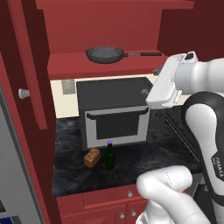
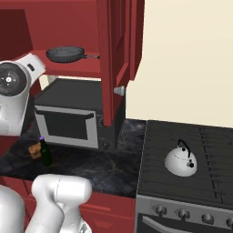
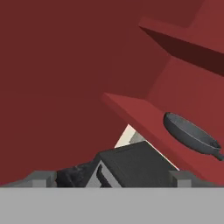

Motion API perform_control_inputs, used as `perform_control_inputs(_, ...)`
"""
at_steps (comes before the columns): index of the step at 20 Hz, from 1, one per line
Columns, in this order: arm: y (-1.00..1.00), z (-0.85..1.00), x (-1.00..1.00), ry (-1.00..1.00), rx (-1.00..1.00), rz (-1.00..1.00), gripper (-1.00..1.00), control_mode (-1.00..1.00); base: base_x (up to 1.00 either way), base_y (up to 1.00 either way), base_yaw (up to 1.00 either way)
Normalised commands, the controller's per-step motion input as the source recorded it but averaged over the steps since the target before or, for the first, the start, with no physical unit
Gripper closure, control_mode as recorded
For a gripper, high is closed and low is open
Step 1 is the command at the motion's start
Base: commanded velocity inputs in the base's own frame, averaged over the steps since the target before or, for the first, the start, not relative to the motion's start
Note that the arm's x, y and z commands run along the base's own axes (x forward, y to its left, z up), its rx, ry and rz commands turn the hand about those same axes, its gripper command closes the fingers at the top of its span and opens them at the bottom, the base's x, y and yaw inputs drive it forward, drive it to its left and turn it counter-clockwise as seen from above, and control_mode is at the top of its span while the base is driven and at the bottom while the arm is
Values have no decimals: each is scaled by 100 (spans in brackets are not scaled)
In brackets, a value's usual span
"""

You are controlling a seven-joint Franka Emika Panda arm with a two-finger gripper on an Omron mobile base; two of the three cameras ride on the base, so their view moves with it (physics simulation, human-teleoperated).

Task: Pick the pan from the cabinet and place it on the stove. Then turn on the stove burner for the pan.

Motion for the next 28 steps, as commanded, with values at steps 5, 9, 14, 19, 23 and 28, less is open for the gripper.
perform_control_inputs(5, -15, 0, 56, 0, -5, -5, -100, -100, 0, 0, 0)
perform_control_inputs(9, -3, 0, 59, -1, -1, -7, -100, -100, 0, 0, 0)
perform_control_inputs(14, 0, 3, 56, -3, -1, -6, -100, -100, 0, 0, 0)
perform_control_inputs(19, -5, 11, 49, 0, -2, -4, -100, -100, 0, 0, 0)
perform_control_inputs(23, -10, 11, 45, 0, 0, -2, -100, -100, 0, 0, 0)
perform_control_inputs(28, -37, 0, 20, 0, 0, 0, -100, -100, 0, 0, 0)
